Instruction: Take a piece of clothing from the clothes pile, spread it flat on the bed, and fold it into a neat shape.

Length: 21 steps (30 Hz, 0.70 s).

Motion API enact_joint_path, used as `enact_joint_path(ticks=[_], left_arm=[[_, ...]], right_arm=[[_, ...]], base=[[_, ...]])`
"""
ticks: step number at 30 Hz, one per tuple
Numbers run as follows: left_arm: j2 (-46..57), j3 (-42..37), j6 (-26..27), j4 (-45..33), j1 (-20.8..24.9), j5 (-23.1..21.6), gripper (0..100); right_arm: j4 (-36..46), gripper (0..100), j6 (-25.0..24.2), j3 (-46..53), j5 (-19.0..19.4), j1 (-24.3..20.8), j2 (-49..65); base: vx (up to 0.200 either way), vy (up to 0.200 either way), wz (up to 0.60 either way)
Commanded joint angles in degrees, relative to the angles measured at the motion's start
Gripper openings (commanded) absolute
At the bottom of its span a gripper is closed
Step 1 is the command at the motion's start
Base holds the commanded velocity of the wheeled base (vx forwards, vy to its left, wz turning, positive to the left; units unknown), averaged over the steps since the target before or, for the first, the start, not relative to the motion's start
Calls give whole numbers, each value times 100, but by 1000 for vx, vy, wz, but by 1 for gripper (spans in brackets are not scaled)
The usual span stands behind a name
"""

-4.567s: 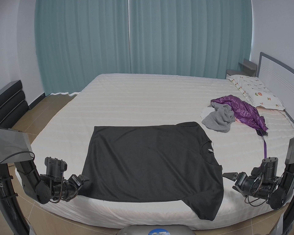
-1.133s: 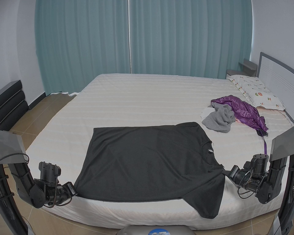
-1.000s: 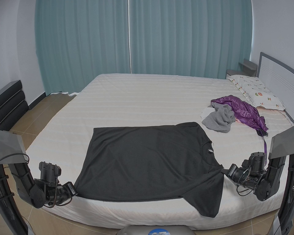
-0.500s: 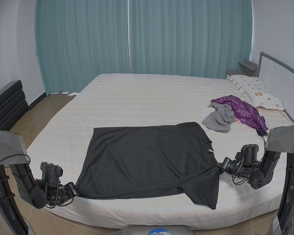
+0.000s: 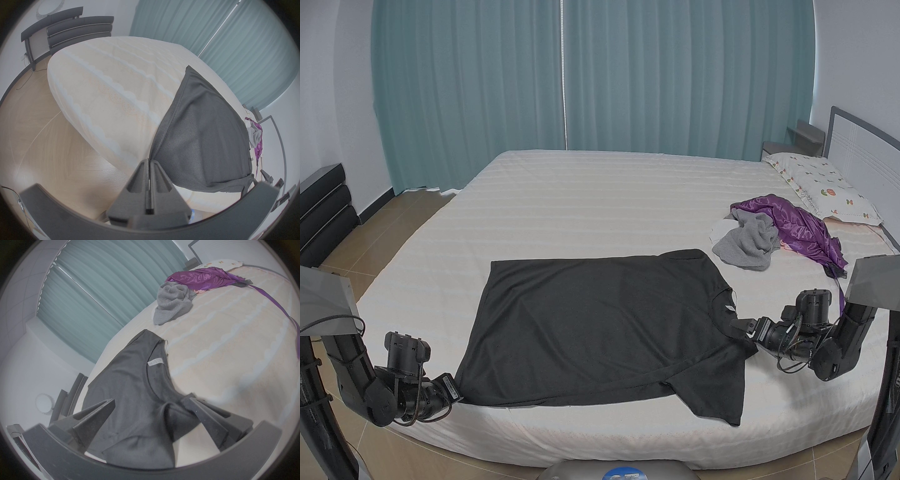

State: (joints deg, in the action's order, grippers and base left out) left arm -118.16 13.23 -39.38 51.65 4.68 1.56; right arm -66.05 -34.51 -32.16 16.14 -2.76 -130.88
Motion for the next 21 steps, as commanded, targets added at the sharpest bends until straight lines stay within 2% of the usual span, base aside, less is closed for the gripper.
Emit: enact_joint_path(ticks=[1, 3, 11, 12, 21], left_arm=[[-40, 13, 0, 3, -2, 2, 0], [-40, 13, 0, 3, -2, 2, 0], [-31, -4, 0, 3, -2, 2, 0], [-23, -4, 0, 3, -2, 2, 0], [-23, -4, 0, 3, -2, 2, 0]], right_arm=[[-31, 100, -12, 729, 548, 161, 599], [-110, 100, 41, 1071, 759, 161, 651], [-365, 100, 85, 1687, 1093, 109, 563], [-365, 100, 85, 1801, 1225, 56, 511], [-382, 100, 103, 1739, 1181, -217, 142]], base=[[0, 0, 0], [0, 0, 0], [0, 0, 0], [0, 0, 0], [0, 0, 0]])
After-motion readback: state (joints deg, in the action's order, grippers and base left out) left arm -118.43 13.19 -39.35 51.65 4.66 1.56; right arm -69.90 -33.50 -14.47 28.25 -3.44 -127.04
